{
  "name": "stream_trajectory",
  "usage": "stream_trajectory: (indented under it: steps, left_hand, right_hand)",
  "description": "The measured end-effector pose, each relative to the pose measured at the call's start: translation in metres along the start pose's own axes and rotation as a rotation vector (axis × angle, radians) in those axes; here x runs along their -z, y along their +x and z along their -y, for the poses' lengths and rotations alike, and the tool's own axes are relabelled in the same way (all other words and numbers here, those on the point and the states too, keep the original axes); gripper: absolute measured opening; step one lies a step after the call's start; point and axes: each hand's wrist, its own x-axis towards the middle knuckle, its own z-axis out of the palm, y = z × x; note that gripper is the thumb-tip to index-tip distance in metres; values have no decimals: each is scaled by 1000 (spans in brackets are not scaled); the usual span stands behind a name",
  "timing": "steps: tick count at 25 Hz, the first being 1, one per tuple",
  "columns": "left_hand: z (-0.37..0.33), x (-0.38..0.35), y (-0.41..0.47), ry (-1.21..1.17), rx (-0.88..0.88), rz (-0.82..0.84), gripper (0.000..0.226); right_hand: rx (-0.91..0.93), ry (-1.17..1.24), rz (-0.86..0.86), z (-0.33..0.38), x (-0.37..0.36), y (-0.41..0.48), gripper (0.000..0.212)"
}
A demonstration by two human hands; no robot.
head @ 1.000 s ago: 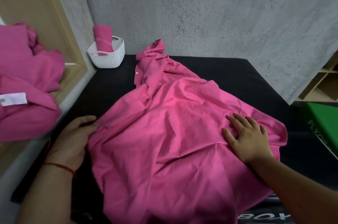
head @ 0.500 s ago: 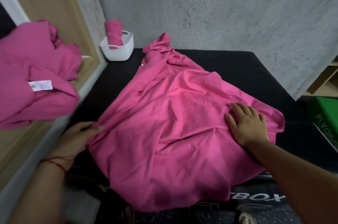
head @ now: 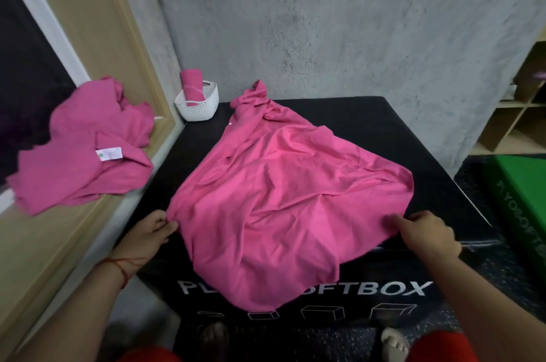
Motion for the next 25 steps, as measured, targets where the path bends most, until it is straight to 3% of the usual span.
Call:
stream_trajectory:
  steps: [2, 4, 7, 9, 11, 13, 16, 18, 22, 23, 25]
  left_hand:
    - [-3, -10, -3, -37, -24, -23, 14]
    - [-7, -14, -11, -13, -90, -118, 22]
    - [-20, 7, -20, 172, -165, -421, 21]
    - [-21, 28, -20, 278, -199, -559, 23]
    - [-10, 41, -13, 371, -145, -531, 28]
    - [0, 42, -13, 316, 19, -447, 32]
    - [8, 29, -21, 201, 67, -383, 33]
    - [-2, 28, -23, 105, 69, -407, 33]
    - [-27, 36, -21, -124, 83, -549, 19]
    - [-31, 38, -25, -114, 104, -561, 27]
    - [-25, 41, -32, 78, 129, -537, 31]
  right_hand:
    - [73, -20, 110, 6, 1, 2, 48]
    - [159, 120, 160, 8, 1, 4, 46]
    - [7, 872, 257, 11, 25, 7, 20]
    - [-92, 1055, 246, 8, 45, 22, 24]
    - [-37, 930, 119, 6, 65, 31, 39]
    - [68, 695, -22, 0, 79, 26, 39]
    - [120, 582, 117, -14, 92, 25, 28]
    - [136, 628, 220, -21, 101, 25, 25]
    - [76, 893, 80, -32, 121, 29, 37]
    - [34, 859, 63, -38, 118, 33, 40]
    - [-1, 525, 100, -55, 102, 44, 40]
